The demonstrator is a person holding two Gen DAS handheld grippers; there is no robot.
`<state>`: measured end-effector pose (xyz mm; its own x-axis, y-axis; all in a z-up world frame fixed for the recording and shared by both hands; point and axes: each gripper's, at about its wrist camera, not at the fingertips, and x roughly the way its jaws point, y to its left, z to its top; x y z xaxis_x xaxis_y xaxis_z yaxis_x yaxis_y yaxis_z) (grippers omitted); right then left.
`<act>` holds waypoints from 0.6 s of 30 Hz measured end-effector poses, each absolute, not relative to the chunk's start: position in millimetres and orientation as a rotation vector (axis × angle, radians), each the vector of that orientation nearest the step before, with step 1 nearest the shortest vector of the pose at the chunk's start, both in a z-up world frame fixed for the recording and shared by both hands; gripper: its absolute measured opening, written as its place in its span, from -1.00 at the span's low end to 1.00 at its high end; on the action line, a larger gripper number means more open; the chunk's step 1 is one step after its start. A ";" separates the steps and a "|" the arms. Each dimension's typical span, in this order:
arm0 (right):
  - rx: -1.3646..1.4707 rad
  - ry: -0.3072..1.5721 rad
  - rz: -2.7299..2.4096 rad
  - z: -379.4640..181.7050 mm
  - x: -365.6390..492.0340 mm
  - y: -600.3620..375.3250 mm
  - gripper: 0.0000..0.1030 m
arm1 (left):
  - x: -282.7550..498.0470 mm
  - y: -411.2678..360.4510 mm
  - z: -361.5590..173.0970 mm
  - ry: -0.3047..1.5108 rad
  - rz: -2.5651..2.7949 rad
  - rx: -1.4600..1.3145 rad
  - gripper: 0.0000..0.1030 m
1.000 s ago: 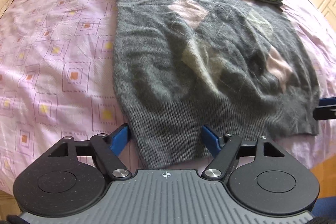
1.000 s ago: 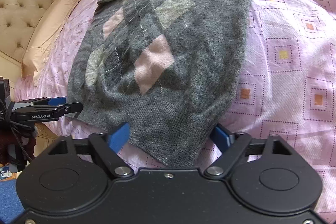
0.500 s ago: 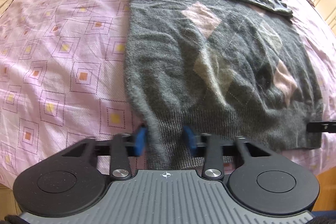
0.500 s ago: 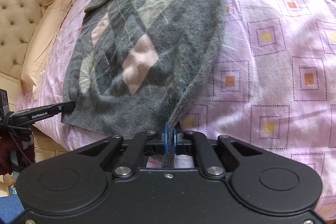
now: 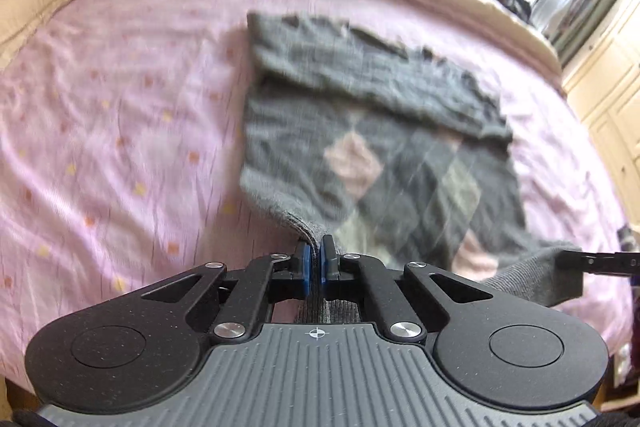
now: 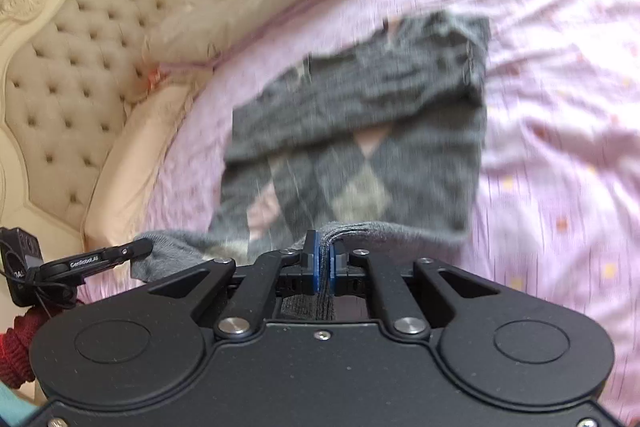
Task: Fold small clothes
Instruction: 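Grasp the ribbed hem with both tools and lift it toward the collar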
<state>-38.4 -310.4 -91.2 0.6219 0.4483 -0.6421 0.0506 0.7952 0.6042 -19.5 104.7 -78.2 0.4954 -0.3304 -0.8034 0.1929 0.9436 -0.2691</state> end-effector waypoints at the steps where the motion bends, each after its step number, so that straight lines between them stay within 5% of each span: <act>1: 0.627 0.860 0.236 -85.3 -29.2 -313.9 -0.78 | -12.3 105.6 -70.1 0.984 -0.318 -0.168 -0.92; 10: 0.641 0.764 0.146 -63.6 71.7 -339.5 -0.79 | 77.2 90.3 -19.8 0.814 -0.350 -0.222 -0.92; 18: 0.672 0.807 0.032 -96.8 159.0 -352.5 -0.79 | 173.9 65.1 -35.2 0.797 -0.355 -0.224 -0.92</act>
<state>159.0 -352.5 -96.8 0.7029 0.2733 -0.6567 0.2208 0.7937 0.5668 173.9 65.1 -35.2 0.6446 -0.3925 -0.6561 0.2259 0.9176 -0.3271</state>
